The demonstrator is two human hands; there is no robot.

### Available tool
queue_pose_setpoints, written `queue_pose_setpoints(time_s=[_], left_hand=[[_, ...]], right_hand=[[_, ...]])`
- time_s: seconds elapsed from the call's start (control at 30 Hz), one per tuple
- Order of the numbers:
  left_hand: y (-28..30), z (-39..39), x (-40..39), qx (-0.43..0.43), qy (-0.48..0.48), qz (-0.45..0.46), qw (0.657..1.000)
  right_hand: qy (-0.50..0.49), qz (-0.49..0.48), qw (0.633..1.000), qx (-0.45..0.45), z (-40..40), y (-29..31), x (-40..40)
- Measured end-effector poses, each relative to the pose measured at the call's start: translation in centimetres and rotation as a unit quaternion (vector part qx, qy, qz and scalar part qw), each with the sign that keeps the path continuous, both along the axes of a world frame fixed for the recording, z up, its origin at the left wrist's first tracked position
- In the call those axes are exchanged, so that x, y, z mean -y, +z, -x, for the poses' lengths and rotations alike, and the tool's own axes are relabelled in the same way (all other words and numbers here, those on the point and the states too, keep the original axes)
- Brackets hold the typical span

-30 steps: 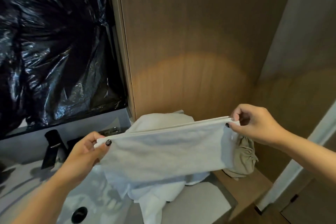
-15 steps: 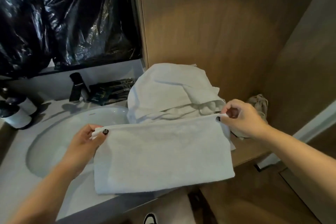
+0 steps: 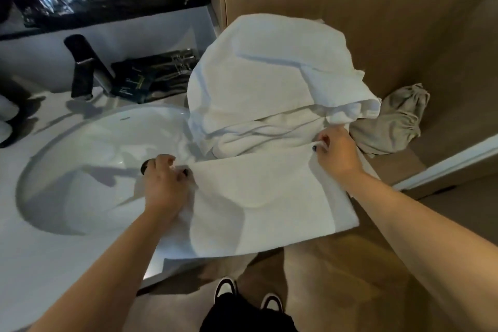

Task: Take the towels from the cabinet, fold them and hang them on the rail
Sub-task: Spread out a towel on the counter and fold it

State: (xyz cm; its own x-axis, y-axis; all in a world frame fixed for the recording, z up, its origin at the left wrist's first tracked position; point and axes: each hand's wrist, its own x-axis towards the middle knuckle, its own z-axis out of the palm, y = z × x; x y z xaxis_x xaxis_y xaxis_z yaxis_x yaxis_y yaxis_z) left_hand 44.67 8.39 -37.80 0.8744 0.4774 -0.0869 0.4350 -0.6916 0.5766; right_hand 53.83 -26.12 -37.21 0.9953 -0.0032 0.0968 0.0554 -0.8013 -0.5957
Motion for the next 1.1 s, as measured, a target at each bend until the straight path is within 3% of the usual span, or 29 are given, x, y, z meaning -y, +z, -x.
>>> queue_pose_setpoints(time_s=[0.1, 0.17, 0.27, 0.33, 0.47, 0.8, 1.1], left_hand=[[0.9, 1.4, 1.9, 0.102, -0.082, -0.089, 0.987], [0.7, 3.1, 3.3, 0.142, -0.159, -0.112, 0.971], [-1.4, 5.4, 4.7, 0.096, -0.28, -0.15, 0.943], [-2.7, 6.1, 4.6, 0.048, -0.305, -0.167, 0.936], [-2.9, 6.1, 4.0, 0.003, -0.308, -0.197, 0.931], [-2.6, 7.1, 3.8, -0.094, -0.306, -0.227, 0.92], [-1.9, 6.4, 3.4, -0.101, -0.326, -0.228, 0.912]], right_hand=[[-0.008, -0.014, 0.992, 0.123, 3.3, 0.3, -1.9], [0.069, -0.024, 0.979, 0.189, 6.6, 0.0, -4.1], [0.251, -0.003, 0.953, 0.171, 11.1, -2.0, -8.3], [0.304, 0.088, 0.941, 0.117, 12.3, -3.4, -10.4], [0.289, 0.208, 0.933, 0.047, 11.6, -3.6, -11.5], [0.292, 0.237, 0.926, -0.019, 9.7, -3.8, -10.8], [0.224, 0.29, 0.926, -0.089, 7.7, -2.5, -4.9]])
